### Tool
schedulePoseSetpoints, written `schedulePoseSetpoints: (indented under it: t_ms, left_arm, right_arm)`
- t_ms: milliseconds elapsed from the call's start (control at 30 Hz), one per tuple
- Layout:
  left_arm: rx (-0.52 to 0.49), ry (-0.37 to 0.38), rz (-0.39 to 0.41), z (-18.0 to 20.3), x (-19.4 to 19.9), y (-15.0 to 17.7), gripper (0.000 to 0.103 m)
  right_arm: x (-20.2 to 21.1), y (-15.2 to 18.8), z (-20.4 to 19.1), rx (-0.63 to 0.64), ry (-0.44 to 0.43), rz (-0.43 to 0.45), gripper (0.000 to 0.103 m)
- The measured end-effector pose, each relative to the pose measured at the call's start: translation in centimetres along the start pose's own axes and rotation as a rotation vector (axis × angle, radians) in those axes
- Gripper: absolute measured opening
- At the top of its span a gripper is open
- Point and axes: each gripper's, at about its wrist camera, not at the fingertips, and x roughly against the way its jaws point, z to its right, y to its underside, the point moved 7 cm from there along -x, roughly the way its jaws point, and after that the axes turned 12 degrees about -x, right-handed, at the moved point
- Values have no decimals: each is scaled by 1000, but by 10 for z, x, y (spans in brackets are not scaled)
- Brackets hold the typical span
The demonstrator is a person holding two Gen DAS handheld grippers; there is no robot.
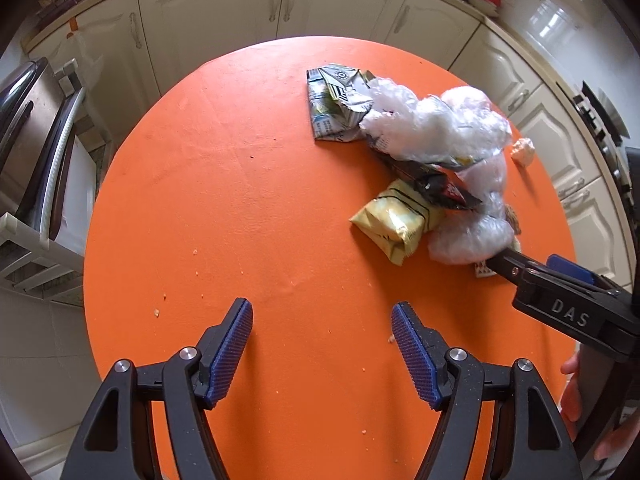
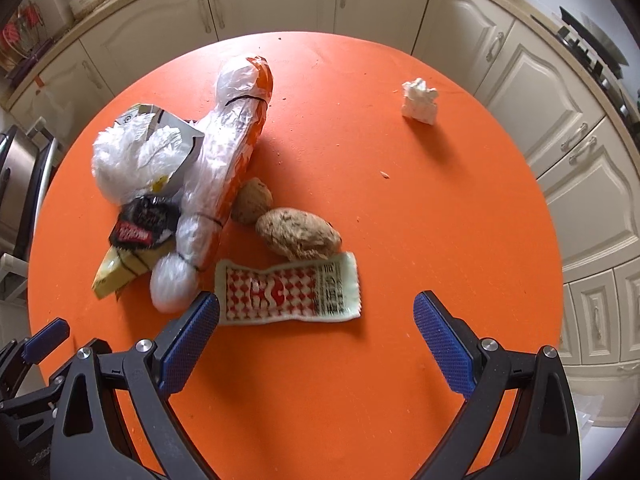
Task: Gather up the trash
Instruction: 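Grasp the red-white checkered wrapper with the right tool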
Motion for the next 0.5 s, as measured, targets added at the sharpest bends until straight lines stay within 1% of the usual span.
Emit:
schedulePoseSetpoints:
  t_ms: [67, 133, 167, 200, 300, 367, 400, 433, 467, 500]
  left_arm:
    - [7, 3, -7, -4, -4, -2, 70]
    - [7, 13, -2, -4, -4, -4, 72]
    - [6, 17, -3, -4, -5, -5, 72]
    - [5, 19, -6, -3, -6, -6, 72]
    - [4, 15, -7, -2, -7, -6, 73]
    - [5, 17, -6, -2, -8, -7, 73]
    - [8, 19, -6, -2, -8, -7, 73]
    - [13, 21, -7, -2, -8, -7, 73]
    - [17, 23, -10, -2, -8, -7, 73]
    - [19, 26, -12, -2, -6, -6, 73]
  right_arm:
    - [-10, -2, -3, 6, 6, -23, 99]
    - [-19, -1, -4, 8, 6, -51, 99]
    - [-23, -2, -4, 4, -5, -59, 99]
    - [-25, -3, -4, -4, -27, -63, 101]
    - [-25, -6, -2, 10, -38, -53, 96]
    - [-21, -8, -2, 23, -46, -28, 83]
    - [-17, -9, -3, 25, -51, -12, 63]
    - [-13, -10, -1, 23, -63, -4, 56]
    - [-11, -10, 1, 13, -79, -6, 54]
    - [-9, -10, 3, 8, -96, -7, 48]
